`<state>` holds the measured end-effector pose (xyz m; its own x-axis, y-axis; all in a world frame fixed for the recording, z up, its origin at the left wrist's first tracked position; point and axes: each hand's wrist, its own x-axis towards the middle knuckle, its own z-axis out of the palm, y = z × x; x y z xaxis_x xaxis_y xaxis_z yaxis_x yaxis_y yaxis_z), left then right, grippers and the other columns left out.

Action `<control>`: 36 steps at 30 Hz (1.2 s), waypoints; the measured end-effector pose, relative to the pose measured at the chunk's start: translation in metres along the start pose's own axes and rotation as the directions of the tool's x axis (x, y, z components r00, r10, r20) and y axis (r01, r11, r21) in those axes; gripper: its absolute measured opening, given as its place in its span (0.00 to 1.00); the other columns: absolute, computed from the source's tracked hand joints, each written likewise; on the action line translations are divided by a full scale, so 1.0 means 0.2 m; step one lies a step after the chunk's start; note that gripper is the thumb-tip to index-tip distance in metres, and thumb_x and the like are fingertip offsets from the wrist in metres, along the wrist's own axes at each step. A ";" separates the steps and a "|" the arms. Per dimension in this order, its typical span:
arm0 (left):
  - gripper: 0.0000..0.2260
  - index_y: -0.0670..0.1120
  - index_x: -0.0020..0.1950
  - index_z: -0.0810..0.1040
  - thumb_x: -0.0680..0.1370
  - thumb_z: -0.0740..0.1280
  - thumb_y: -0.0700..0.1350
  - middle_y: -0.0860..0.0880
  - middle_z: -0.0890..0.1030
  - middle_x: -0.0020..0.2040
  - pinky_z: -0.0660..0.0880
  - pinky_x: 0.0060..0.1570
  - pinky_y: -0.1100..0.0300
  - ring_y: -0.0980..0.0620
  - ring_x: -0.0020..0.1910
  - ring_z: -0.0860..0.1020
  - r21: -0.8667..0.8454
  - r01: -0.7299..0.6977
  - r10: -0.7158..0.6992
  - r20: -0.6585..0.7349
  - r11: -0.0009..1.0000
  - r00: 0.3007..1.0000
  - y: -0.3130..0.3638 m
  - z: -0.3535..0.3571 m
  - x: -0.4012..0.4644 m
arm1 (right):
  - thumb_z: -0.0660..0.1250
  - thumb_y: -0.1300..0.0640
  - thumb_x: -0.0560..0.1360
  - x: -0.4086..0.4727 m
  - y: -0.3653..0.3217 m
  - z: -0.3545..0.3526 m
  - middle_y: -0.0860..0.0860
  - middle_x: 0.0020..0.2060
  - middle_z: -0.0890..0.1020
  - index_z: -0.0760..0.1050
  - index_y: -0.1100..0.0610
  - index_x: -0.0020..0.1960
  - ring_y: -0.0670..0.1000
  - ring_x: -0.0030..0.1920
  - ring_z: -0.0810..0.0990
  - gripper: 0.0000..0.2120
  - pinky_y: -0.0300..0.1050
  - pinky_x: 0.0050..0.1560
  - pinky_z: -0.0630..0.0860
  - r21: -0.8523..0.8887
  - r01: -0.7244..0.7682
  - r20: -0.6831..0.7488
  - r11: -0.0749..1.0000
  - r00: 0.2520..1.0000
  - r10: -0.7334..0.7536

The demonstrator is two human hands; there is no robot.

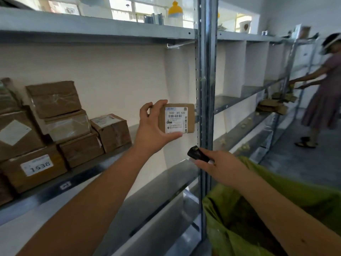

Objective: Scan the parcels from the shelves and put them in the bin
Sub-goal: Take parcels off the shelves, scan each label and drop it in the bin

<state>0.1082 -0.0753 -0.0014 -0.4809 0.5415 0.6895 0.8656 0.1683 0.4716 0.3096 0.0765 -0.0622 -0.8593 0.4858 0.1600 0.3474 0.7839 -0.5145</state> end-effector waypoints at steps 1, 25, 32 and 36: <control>0.48 0.64 0.76 0.62 0.63 0.86 0.56 0.51 0.58 0.76 0.71 0.71 0.61 0.56 0.69 0.69 -0.016 0.006 -0.005 0.017 1.000 1.000 0.02 0.03 -0.03 | 0.59 0.33 0.82 -0.05 0.02 0.01 0.43 0.47 0.79 0.64 0.42 0.80 0.41 0.43 0.78 0.29 0.40 0.43 0.77 -0.016 -0.028 0.001 0.999 1.000 0.028; 0.48 0.61 0.77 0.61 0.65 0.85 0.56 0.47 0.61 0.75 0.68 0.64 0.56 0.51 0.66 0.67 -0.155 0.264 -0.146 0.529 0.952 0.836 0.17 1.48 -0.48 | 0.57 0.32 0.81 -0.62 1.10 0.13 0.49 0.66 0.79 0.62 0.46 0.82 0.51 0.57 0.78 0.33 0.46 0.51 0.73 -0.053 -0.583 0.094 0.810 0.805 0.586; 0.50 0.62 0.79 0.58 0.65 0.84 0.59 0.45 0.61 0.77 0.71 0.66 0.45 0.42 0.72 0.68 0.018 0.484 -0.378 0.652 0.875 0.658 0.12 1.99 -0.54 | 0.58 0.32 0.81 -0.49 1.53 0.15 0.51 0.66 0.78 0.62 0.45 0.82 0.54 0.60 0.79 0.33 0.49 0.54 0.76 -0.075 -0.693 0.175 0.717 0.699 0.693; 0.50 0.59 0.80 0.59 0.66 0.84 0.57 0.46 0.64 0.76 0.68 0.63 0.52 0.49 0.69 0.67 0.056 0.578 -0.450 0.690 0.814 0.567 0.08 2.22 -0.63 | 0.58 0.31 0.80 -0.46 1.73 0.22 0.51 0.67 0.78 0.62 0.45 0.82 0.55 0.60 0.79 0.34 0.50 0.55 0.78 -0.050 -0.743 0.243 0.668 0.639 0.730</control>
<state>0.2441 0.2256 -0.3248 -0.5665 0.7993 -0.2005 0.4342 0.4963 0.7518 0.4925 0.2849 -0.2919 -0.3871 0.7887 -0.4777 0.8890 0.1816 -0.4204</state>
